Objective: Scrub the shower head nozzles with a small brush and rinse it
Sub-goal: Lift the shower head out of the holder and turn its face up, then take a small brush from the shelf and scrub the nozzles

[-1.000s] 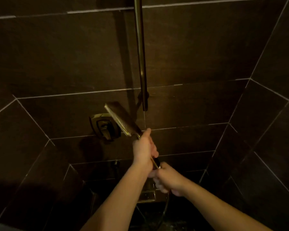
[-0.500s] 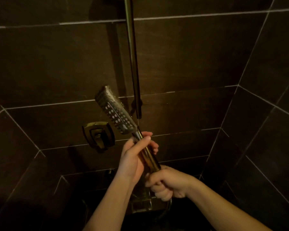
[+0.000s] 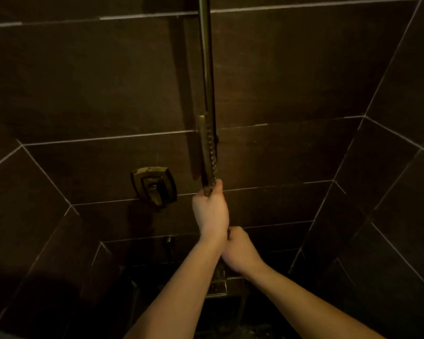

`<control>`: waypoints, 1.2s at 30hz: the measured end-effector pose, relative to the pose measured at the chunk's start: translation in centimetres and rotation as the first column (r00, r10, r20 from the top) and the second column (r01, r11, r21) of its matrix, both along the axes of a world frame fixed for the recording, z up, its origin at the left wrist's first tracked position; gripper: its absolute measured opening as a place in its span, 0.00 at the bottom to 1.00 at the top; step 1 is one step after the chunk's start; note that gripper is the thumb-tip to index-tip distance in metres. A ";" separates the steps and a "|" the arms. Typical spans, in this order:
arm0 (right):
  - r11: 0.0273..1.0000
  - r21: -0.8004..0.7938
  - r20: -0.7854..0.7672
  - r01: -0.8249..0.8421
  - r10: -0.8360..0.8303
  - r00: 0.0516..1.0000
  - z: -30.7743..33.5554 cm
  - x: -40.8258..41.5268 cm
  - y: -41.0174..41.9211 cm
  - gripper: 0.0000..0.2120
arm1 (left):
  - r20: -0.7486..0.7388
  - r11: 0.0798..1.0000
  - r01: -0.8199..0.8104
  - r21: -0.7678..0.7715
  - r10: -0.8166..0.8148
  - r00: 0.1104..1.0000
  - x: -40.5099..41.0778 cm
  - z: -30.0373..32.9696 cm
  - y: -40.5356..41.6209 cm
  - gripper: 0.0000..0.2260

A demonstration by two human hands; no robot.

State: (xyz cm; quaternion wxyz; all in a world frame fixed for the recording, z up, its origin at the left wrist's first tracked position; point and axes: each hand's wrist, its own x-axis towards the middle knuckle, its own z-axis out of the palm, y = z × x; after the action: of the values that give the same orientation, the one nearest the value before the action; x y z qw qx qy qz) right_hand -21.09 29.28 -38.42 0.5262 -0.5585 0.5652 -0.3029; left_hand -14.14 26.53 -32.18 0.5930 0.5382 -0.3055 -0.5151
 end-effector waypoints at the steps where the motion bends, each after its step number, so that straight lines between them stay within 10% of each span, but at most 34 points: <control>1: 1.000 -0.010 0.011 0.002 -0.002 1.000 -0.4 0.0 -0.1 0.15 | 0.023 1.000 0.002 -0.021 -0.002 1.000 -0.3 -0.2 0.2 0.08; 16: 0.999 -0.026 0.136 0.042 -0.038 0.990 2.5 -4.3 -2.6 0.15 | -0.130 0.801 0.526 -0.286 -0.577 0.807 6.3 3.4 -0.2 0.16; 36: 0.919 -0.386 0.016 0.084 -0.084 0.996 15.4 -6.7 -11.0 0.15 | 0.064 0.879 0.278 -0.387 -0.276 0.959 7.8 5.9 -2.7 0.24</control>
State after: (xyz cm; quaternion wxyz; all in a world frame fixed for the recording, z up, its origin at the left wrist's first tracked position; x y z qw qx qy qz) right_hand -27.75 18.33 -23.05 0.3920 -0.6266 0.5182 -0.4303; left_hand -6.38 23.81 -26.26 0.6079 0.3611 -0.4781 -0.5210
